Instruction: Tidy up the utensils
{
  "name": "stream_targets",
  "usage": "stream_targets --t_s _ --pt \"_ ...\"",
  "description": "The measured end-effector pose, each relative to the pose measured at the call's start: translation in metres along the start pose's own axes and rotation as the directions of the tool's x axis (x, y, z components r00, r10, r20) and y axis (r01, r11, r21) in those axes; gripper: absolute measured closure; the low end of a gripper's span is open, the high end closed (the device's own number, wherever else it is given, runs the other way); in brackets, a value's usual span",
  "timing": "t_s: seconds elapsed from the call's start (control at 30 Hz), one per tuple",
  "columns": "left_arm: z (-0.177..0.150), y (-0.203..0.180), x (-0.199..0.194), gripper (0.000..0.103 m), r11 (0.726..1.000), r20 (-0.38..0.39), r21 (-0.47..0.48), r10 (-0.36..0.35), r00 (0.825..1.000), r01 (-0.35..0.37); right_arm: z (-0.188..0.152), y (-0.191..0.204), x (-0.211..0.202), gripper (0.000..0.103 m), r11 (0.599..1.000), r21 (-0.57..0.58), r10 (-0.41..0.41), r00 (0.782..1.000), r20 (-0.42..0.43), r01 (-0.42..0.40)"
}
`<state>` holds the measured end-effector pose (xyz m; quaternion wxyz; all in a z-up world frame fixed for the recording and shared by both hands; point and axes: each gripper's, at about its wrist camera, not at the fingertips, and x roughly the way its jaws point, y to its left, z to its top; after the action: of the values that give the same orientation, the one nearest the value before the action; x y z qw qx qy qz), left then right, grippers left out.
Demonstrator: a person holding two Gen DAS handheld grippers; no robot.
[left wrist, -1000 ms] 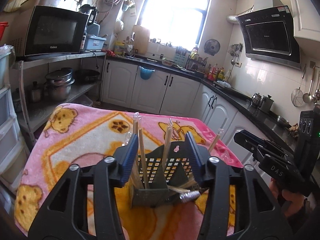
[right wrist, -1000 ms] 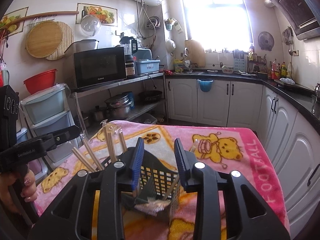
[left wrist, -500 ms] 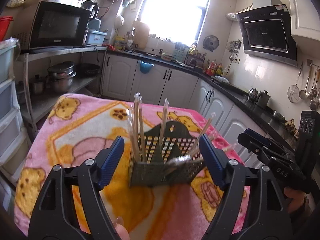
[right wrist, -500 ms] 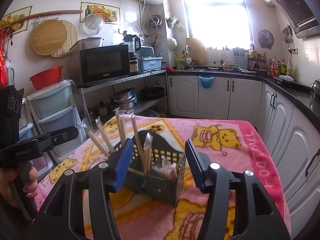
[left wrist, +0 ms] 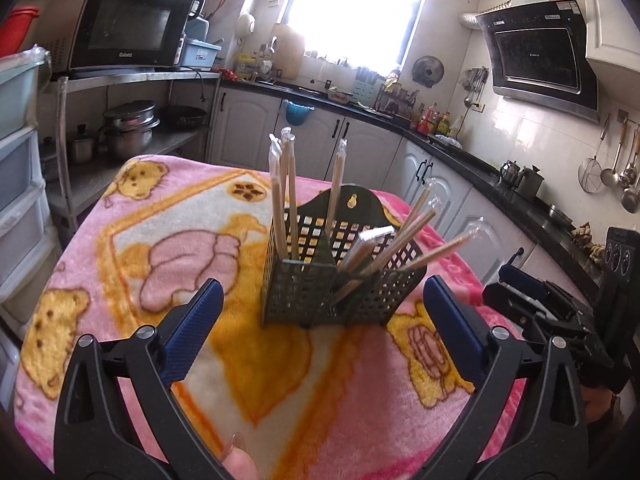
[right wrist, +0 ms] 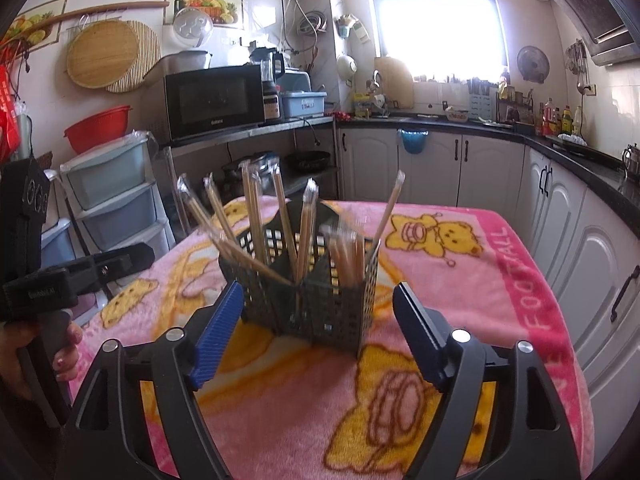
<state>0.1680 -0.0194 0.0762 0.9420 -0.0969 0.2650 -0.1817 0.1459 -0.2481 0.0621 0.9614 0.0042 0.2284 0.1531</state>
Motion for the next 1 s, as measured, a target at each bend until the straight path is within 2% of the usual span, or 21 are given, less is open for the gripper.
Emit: stream_targets --t_s 0.17,0.3,0.5,1.0 --pt "-0.012 0.0 0.001 0.011 1.0 -0.015 -0.002 0.008 1.0 -0.008 -0.017 0.003 0.003 0.024 1.0 0.004 -0.001 1.0 -0.03 0.001" --pt "-0.026 -0.001 0.004 0.011 1.0 -0.026 0.0 0.022 0.999 -0.022 -0.028 0.005 0.006 0.018 1.0 0.013 -0.003 0.999 -0.047 0.004" --pt "-0.042 -0.001 0.006 0.011 0.999 -0.014 0.001 0.049 0.999 -0.049 -0.044 0.007 0.009 0.013 1.0 0.009 -0.026 0.998 -0.053 0.027" --pt "-0.071 -0.002 0.001 0.01 0.99 0.065 0.047 0.127 0.99 -0.13 -0.07 0.005 0.005 0.008 0.997 0.018 -0.081 0.996 0.033 0.081"
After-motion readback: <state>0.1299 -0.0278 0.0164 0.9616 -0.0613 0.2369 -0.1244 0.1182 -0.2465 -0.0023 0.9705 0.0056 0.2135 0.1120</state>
